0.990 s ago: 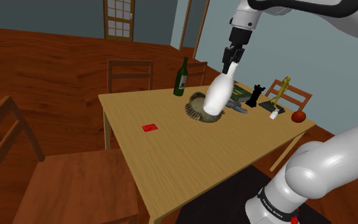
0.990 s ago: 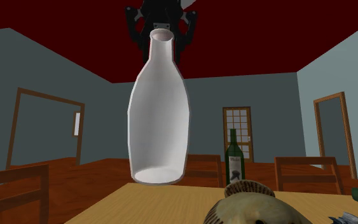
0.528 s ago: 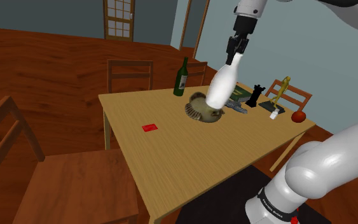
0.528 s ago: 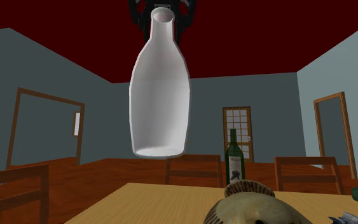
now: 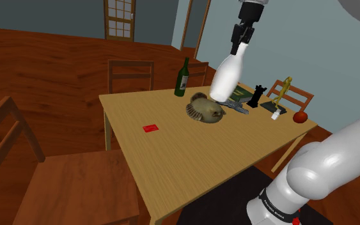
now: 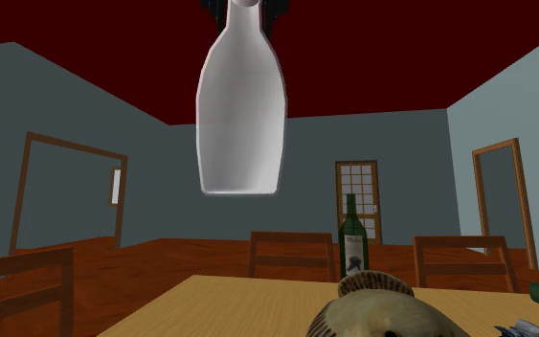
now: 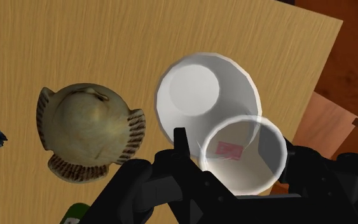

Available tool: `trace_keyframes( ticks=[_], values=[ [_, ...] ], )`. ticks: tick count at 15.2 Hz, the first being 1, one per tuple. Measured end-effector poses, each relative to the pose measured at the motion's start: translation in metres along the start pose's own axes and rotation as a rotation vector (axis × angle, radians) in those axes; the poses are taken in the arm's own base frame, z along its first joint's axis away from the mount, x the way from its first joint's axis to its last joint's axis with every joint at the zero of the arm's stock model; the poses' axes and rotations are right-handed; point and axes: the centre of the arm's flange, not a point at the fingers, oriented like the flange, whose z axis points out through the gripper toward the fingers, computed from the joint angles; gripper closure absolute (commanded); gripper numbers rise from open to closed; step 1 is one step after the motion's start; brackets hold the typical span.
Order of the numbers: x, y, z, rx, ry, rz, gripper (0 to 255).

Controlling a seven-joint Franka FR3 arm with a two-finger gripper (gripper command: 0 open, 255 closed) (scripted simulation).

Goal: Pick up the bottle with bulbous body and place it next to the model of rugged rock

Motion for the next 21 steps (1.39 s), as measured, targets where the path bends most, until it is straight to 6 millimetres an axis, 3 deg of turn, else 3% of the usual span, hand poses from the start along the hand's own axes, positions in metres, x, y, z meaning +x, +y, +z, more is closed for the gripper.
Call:
trace_keyframes(
  ticks=[3, 7, 21],
  values=[
    [-0.001, 0.0, -0.014, 0.0, 0.0, 0.0, 255],
    [-0.01, 0.033, -0.001, 0.0, 0.0, 0.001, 255],
    [-0.058, 0.2, 0.067, 0.001, 0.0, 0.001, 255]
  ],
)
